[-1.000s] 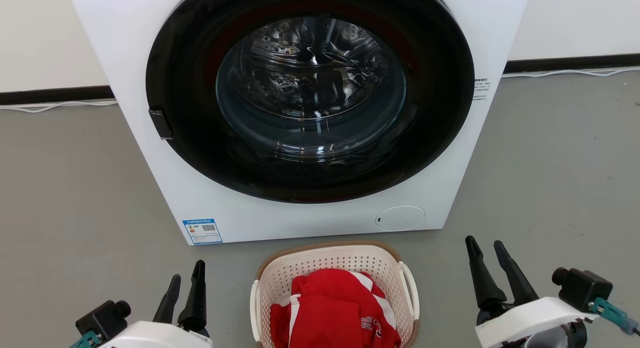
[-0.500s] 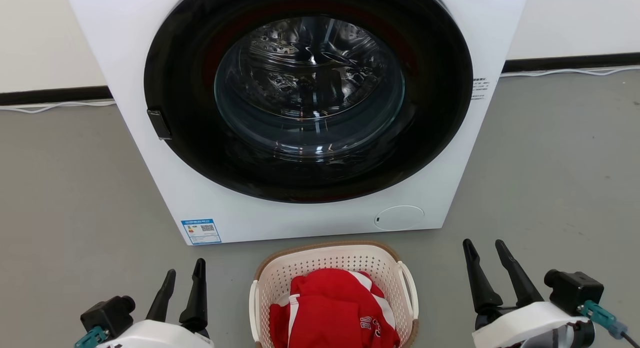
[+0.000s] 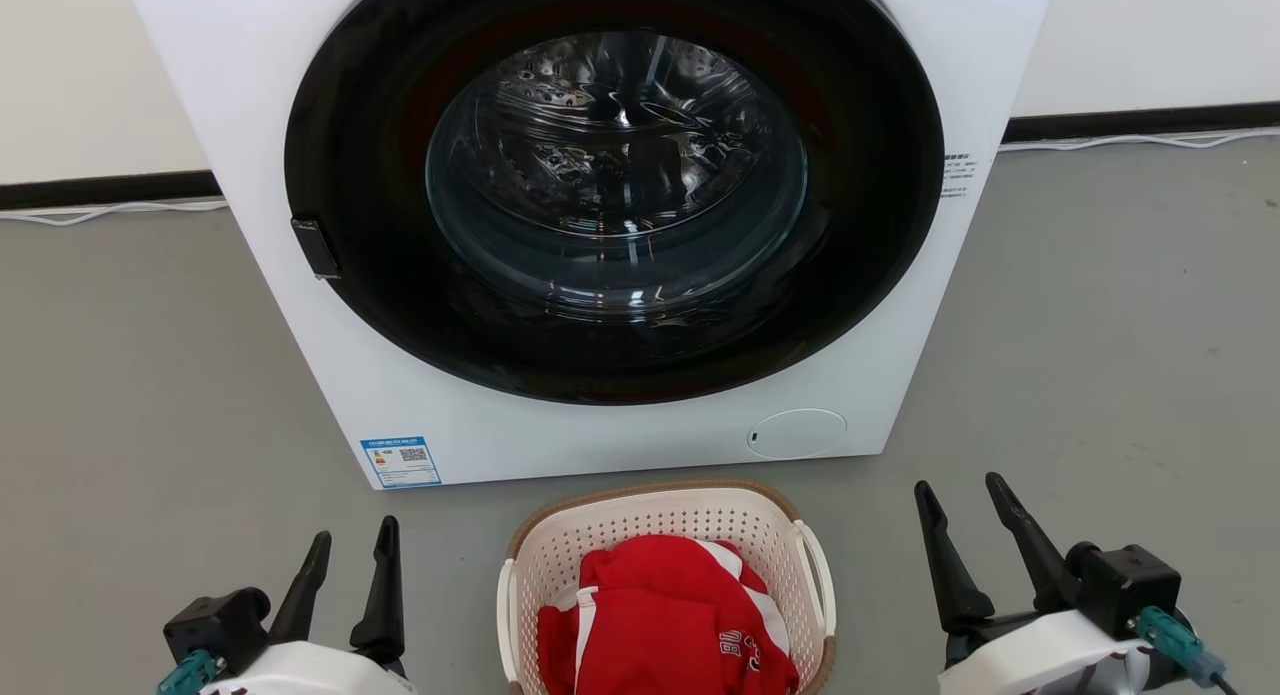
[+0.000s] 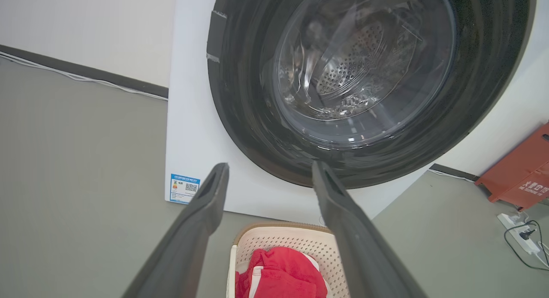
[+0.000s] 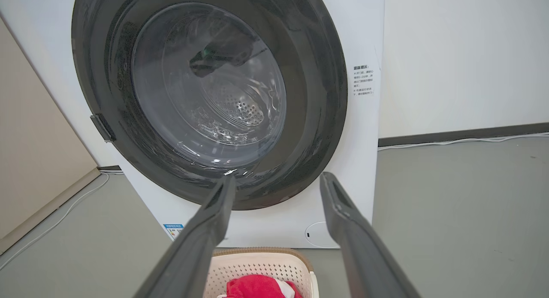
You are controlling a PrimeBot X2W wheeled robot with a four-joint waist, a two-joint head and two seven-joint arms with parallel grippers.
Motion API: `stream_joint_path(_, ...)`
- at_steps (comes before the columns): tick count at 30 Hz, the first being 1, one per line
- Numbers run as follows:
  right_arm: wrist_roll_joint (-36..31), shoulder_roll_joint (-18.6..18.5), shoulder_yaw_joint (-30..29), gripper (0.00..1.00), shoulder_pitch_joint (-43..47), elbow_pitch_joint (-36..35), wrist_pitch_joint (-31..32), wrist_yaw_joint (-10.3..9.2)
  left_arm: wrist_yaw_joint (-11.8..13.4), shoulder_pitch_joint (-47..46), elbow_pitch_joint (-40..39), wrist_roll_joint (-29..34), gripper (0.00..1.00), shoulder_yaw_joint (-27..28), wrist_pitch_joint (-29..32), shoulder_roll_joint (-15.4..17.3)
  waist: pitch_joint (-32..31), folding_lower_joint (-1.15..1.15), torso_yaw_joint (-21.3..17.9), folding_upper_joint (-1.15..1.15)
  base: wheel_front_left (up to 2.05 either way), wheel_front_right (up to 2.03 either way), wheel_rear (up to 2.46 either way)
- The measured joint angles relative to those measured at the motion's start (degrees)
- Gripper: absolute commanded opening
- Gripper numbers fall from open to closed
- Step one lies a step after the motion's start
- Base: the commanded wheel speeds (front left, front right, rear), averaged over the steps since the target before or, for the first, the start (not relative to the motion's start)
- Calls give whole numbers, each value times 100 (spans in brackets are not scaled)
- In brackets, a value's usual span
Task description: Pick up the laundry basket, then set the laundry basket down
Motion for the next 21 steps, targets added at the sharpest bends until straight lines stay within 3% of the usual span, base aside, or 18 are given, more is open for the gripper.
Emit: stream_joint_path(21, -1440, -20, -12, 100, -1, 13, -353, 2, -7, -21, 204, 1391, 100, 338, -341, 7, 21, 0, -41, 0, 0, 0, 0)
